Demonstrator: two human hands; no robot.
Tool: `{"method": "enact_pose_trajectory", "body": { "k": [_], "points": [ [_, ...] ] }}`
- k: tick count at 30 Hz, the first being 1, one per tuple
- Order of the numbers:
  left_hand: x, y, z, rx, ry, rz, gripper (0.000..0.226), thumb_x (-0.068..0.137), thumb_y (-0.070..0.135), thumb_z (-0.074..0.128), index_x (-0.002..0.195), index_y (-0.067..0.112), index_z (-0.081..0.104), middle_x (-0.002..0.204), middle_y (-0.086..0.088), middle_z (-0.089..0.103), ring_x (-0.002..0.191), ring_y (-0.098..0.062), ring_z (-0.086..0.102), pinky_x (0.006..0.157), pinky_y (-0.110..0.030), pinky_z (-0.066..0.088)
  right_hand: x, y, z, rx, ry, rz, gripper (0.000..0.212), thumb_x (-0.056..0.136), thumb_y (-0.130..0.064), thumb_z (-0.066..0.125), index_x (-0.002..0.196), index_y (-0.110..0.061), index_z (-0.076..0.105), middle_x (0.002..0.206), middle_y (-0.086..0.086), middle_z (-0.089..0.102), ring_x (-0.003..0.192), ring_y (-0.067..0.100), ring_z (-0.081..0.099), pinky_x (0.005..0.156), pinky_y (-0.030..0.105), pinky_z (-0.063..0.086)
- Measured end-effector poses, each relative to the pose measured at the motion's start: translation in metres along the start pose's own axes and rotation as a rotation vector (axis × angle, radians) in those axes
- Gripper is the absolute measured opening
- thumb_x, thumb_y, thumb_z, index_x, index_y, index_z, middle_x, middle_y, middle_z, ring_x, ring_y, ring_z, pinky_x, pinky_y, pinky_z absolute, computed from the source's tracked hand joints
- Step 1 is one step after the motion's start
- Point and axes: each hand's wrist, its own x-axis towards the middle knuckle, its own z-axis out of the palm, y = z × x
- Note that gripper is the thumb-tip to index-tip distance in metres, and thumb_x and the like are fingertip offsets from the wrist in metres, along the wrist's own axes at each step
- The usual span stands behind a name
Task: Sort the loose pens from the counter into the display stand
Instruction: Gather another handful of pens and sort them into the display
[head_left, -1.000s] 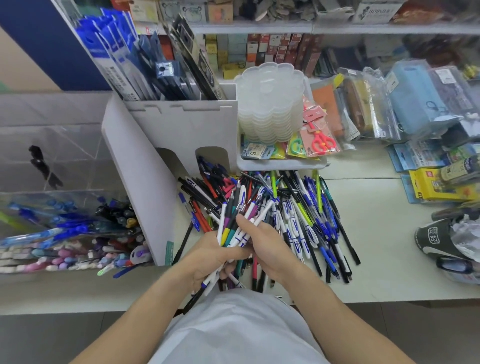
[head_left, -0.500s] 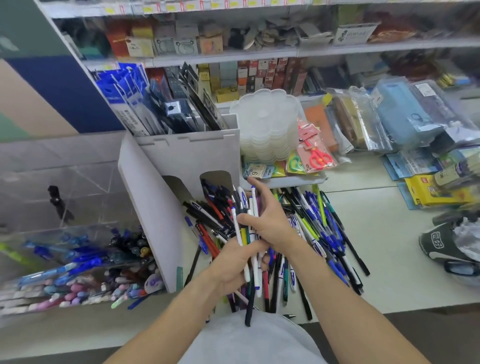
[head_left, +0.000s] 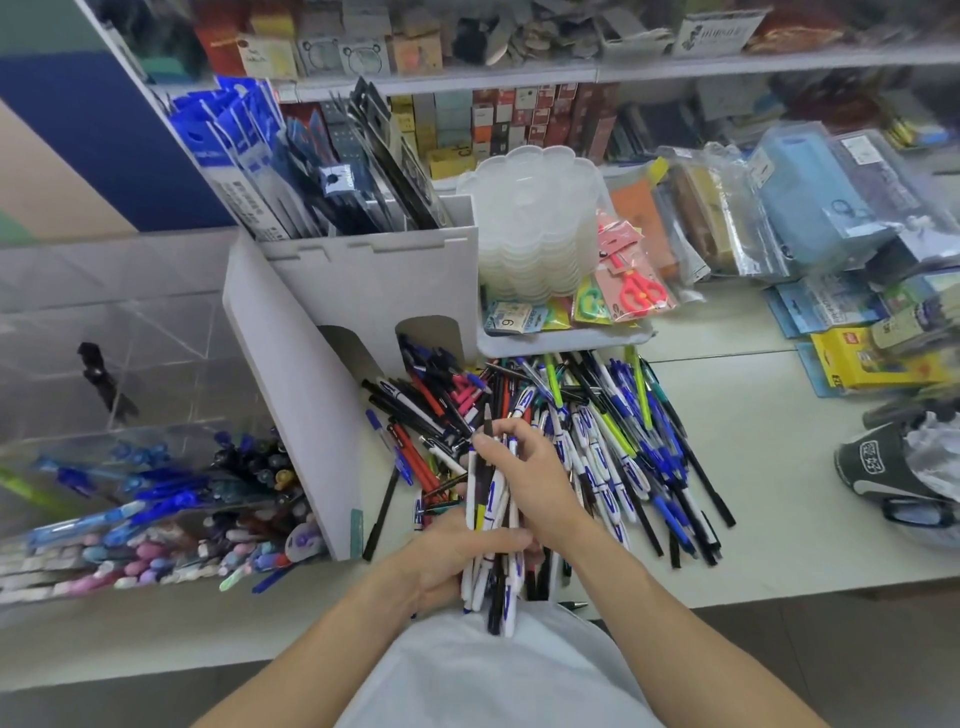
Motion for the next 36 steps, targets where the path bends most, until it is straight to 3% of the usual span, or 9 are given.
{"method": "enact_pose_trajectory", "body": {
  "k": [2,4,7,12,17,21,27,31,36],
  "points": [
    [0.002,-0.001,0.002,0.029,0.037,0.049,0.039,0.074,-0.001,0.079,0.112,-0.004,0.069,0.108,-0.029,0.069,0.101,-0.041,0.067,0.096,-0.052,0.054,-0.003,-0.001,-0.001,0.022,0.011,-0.014,0.016,0.091,-0.029,0.072,0.106,-0.026,0.07,0.111,0.011,0.07,0.103,0.035,0.07,0.096,0.06,0.053],
    [0.002,-0.001,0.001,0.068,0.044,0.068,0.042,0.072,0.002,0.081,0.112,-0.002,0.069,0.109,-0.029,0.069,0.1,-0.04,0.067,0.094,-0.051,0.054,-0.003,0.001,-0.003,0.05,-0.006,-0.016,0.034,0.096,-0.019,0.067,0.126,-0.035,0.062,0.119,0.0,0.068,0.109,0.02,0.069,0.1,0.047,0.054],
    [0.001,-0.001,0.001,0.089,-0.002,0.022,0.045,0.071,0.005,0.084,0.113,-0.002,0.069,0.111,-0.031,0.067,0.1,-0.04,0.065,0.093,-0.052,0.055,-0.007,-0.001,-0.005,-0.008,-0.045,-0.083,0.041,0.1,-0.013,0.063,0.136,-0.03,0.057,0.114,0.009,0.065,0.095,0.005,0.071,0.087,0.021,0.053],
    [0.0,-0.003,0.006,0.116,-0.014,-0.02,0.05,0.072,0.004,0.082,0.119,-0.001,0.065,0.11,-0.026,0.071,0.097,-0.034,0.07,0.083,-0.043,0.057,-0.011,0.008,0.0,0.009,0.156,-0.109,0.029,0.084,-0.033,0.081,0.106,-0.03,0.062,0.102,0.013,0.064,0.094,0.032,0.067,0.087,0.044,0.058],
    [0.0,-0.008,0.002,0.212,0.023,0.0,0.036,0.073,0.001,0.081,0.107,0.005,0.072,0.109,-0.023,0.072,0.102,-0.037,0.07,0.091,-0.045,0.057,-0.012,0.017,0.001,0.042,0.197,-0.078,0.018,0.093,-0.021,0.073,0.091,-0.014,0.056,0.084,0.002,0.052,0.075,0.013,0.049,0.078,0.029,0.048],
    [0.0,-0.012,0.003,0.309,0.058,0.084,0.028,0.068,0.001,0.078,0.094,0.009,0.072,0.092,-0.017,0.073,0.086,-0.029,0.07,0.086,-0.043,0.057,-0.018,0.015,0.002,0.089,0.022,-0.008,0.017,0.105,-0.038,0.051,0.113,-0.024,0.057,0.094,0.005,0.061,0.083,0.021,0.06,0.087,0.048,0.053],
    [-0.004,-0.009,0.004,0.221,0.067,0.025,0.019,0.067,-0.001,0.069,0.084,0.003,0.062,0.075,-0.02,0.061,0.072,-0.032,0.061,0.079,-0.05,0.053,-0.026,0.009,-0.026,-0.108,-0.141,-0.007,0.042,0.101,-0.062,0.034,0.138,-0.05,0.048,0.128,-0.002,0.062,0.12,0.018,0.062,0.103,0.043,0.051],
    [-0.009,-0.005,-0.005,0.083,-0.04,0.012,0.013,0.076,-0.001,0.07,0.088,0.002,0.072,0.09,-0.025,0.067,0.084,-0.038,0.066,0.089,-0.053,0.054,-0.031,0.008,-0.041,-0.17,-0.1,-0.074,0.054,0.092,-0.033,0.073,0.141,-0.039,0.049,0.115,-0.005,0.061,0.096,0.014,0.065,0.09,0.041,0.059],
    [-0.015,-0.001,-0.006,0.031,-0.095,0.041,0.017,0.084,0.007,0.07,0.1,0.001,0.069,0.09,-0.023,0.066,0.071,-0.033,0.065,0.072,-0.043,0.057,-0.035,0.0,-0.048,-0.149,-0.111,-0.092,0.035,0.087,-0.007,0.078,0.116,-0.02,0.065,0.085,-0.011,0.068,0.076,0.013,0.065,0.078,0.033,0.06]
  ]
}}
